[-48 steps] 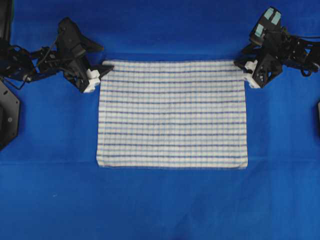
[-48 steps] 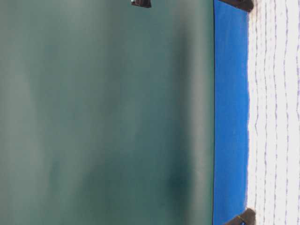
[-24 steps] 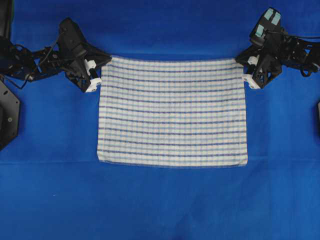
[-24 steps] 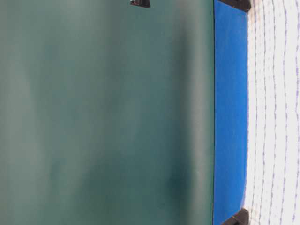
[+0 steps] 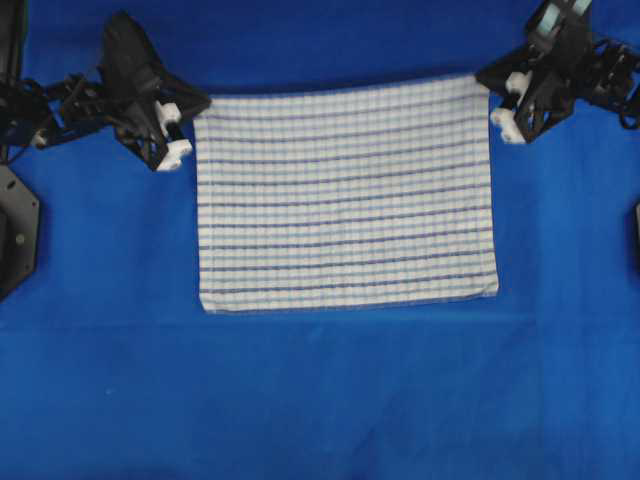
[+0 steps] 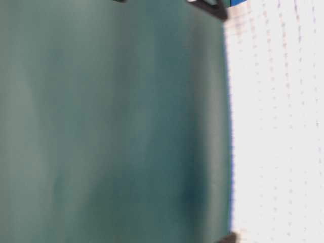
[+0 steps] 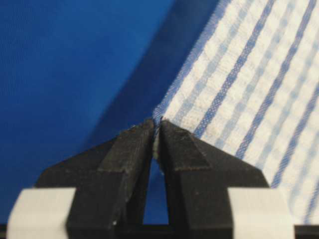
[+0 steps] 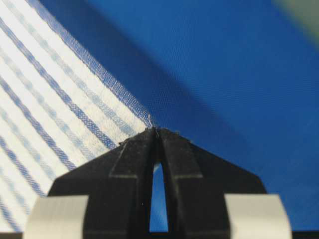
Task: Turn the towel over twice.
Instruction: 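Lift the far corners with both grippers and pull them back away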
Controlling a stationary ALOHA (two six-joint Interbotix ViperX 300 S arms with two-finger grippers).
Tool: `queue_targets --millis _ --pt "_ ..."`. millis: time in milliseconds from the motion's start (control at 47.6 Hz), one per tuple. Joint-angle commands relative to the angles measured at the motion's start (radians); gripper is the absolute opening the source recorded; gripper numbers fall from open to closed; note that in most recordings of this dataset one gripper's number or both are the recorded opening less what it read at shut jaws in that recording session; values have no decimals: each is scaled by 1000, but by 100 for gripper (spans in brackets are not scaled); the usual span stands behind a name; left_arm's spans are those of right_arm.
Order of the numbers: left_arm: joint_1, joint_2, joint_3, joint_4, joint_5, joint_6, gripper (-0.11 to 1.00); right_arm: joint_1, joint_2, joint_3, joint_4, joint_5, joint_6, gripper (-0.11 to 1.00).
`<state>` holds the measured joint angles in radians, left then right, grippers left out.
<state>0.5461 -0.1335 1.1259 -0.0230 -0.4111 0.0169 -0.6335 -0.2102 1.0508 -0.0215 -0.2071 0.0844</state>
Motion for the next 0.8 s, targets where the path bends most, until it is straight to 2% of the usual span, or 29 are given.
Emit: queue_targets --millis 0,147,315,588,777 --pt "41 -103 -31 -2 54 20 4 -32 -63 -28 0 5 -2 5" --pt "75 -252 -77 -2 118 92 4 -77 -152 -63 -3 48 -8 5" --pt "83 -382 -107 -2 120 147 4 -87 -261 -123 -25 123 -9 5" --pt "83 -503 -146 -2 137 166 4 -87 -405 -213 -69 253 -9 5" --pt "71 -538 -169 -2 152 172 4 -87 -468 -247 -80 307 -9 5"
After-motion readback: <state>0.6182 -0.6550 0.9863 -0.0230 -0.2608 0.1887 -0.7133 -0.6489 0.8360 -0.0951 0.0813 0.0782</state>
